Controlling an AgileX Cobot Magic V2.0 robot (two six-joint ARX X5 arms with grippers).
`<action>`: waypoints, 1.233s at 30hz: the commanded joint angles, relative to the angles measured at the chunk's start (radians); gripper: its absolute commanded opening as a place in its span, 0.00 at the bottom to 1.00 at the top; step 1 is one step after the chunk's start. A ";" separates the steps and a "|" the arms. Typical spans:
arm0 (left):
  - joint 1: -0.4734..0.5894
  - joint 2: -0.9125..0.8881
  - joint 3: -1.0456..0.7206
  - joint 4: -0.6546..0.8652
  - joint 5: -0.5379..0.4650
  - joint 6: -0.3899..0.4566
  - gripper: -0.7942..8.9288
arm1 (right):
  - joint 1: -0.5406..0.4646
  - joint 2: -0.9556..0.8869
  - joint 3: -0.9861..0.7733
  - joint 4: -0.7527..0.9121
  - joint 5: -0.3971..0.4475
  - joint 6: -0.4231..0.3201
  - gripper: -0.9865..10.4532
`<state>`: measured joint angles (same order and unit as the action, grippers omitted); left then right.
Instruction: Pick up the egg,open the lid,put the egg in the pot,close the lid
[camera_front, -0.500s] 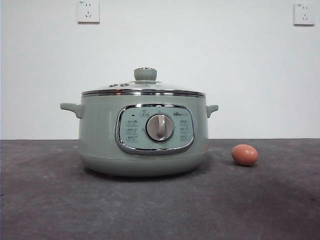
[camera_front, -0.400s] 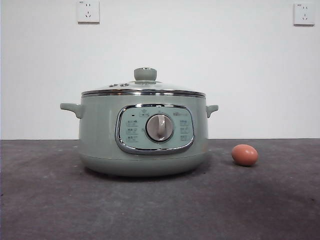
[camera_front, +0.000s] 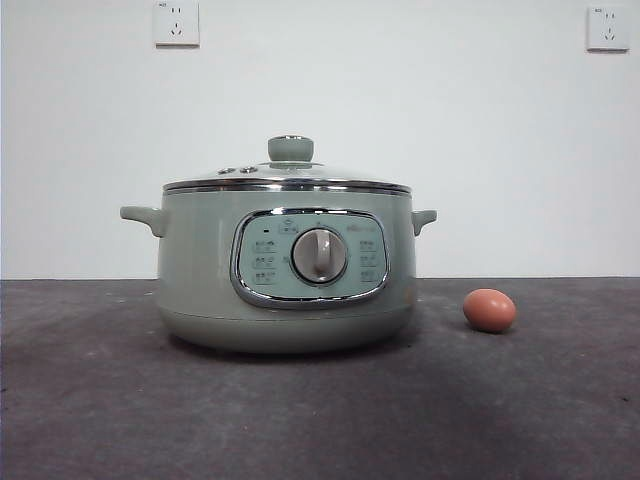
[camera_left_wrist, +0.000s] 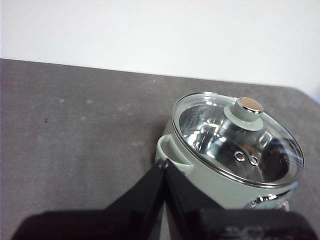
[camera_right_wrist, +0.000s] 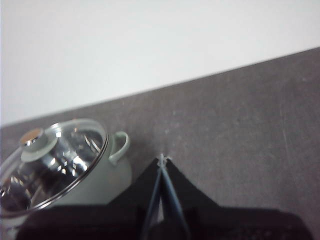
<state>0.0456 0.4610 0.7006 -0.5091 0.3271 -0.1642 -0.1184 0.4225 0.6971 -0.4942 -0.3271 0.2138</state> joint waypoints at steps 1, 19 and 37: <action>0.002 0.061 0.100 -0.075 0.028 0.089 0.08 | 0.001 0.074 0.109 -0.074 -0.022 -0.085 0.08; -0.001 0.233 0.365 -0.291 0.191 0.187 0.08 | 0.001 0.335 0.446 -0.460 -0.221 -0.286 0.08; -0.002 0.256 0.365 -0.262 0.240 0.168 0.73 | 0.001 0.348 0.446 -0.449 -0.228 -0.262 0.64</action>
<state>0.0452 0.7139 1.0653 -0.7830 0.5583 0.0071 -0.1181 0.7666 1.1389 -0.9485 -0.5507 -0.0563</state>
